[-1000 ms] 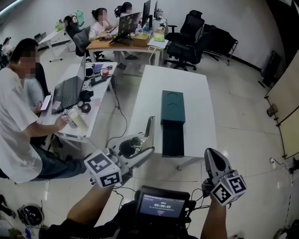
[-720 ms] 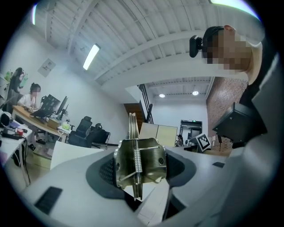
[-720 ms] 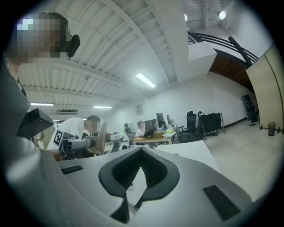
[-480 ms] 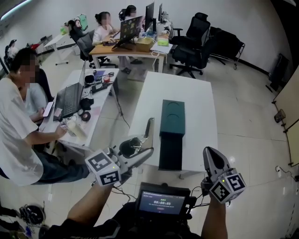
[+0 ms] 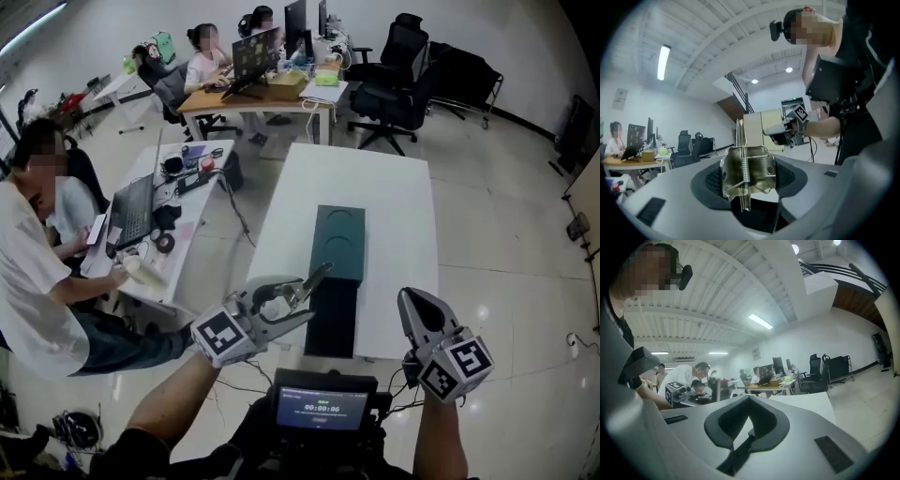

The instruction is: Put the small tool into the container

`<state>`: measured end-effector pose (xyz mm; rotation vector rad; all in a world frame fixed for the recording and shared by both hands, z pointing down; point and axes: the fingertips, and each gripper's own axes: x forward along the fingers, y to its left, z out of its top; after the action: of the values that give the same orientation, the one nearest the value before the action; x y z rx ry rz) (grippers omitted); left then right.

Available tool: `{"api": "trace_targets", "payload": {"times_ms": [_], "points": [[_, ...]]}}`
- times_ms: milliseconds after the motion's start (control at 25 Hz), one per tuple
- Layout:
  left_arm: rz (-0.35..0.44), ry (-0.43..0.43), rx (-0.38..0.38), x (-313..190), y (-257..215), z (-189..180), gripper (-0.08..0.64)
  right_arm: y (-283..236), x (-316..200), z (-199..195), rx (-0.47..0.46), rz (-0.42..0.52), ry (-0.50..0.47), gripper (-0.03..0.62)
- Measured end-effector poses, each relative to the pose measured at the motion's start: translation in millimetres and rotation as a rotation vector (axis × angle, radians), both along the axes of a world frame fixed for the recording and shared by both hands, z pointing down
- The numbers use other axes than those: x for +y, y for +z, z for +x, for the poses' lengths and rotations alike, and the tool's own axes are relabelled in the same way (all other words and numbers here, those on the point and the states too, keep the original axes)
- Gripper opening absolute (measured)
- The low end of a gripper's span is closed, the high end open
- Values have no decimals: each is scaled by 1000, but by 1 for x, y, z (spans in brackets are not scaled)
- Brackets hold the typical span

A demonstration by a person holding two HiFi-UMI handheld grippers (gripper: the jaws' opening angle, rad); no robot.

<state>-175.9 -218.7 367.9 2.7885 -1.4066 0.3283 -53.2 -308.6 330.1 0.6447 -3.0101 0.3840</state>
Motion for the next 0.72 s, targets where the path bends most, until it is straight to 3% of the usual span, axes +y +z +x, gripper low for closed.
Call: {"api": "trace_targets", "payload": {"times_ms": [160,560,720], "points": [[-18,147,-214,-15,45,9,249,19,1,-1,10,-38,32,11],[-61,353,-430,-28,115,7,249,63,-3,8,62,-81,143,11],[-82,494,-576,-28,149,18,249,80,-4,16,65,-113,164,11]]}}
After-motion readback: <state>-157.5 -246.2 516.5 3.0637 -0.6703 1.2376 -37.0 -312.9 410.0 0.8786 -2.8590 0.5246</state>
